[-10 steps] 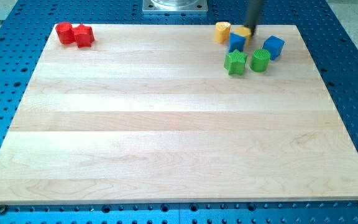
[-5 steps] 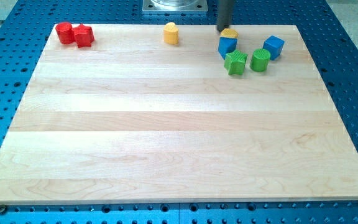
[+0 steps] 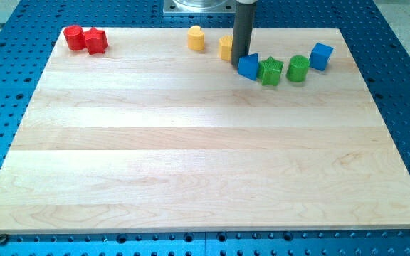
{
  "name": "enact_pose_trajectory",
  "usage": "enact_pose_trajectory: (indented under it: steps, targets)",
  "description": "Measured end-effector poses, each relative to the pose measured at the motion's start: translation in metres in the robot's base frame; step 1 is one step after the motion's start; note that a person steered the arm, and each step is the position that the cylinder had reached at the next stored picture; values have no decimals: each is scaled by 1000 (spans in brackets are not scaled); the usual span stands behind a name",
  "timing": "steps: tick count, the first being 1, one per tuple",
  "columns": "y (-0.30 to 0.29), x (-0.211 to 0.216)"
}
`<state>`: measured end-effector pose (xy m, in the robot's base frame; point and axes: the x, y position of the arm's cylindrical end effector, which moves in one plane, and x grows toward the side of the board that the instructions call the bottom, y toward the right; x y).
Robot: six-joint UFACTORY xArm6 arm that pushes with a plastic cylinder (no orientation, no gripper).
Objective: Place the yellow blocks at the top center of the board
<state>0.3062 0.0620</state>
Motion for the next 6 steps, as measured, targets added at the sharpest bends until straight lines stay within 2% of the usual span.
enact_pose_trajectory:
  steps: [1,2,3,4,5,6]
  targets:
    - [-26,-11]
    - [-22,-26]
    - [32,-20]
    - [39,-45]
    - [-10,-48]
    - [-17,-48]
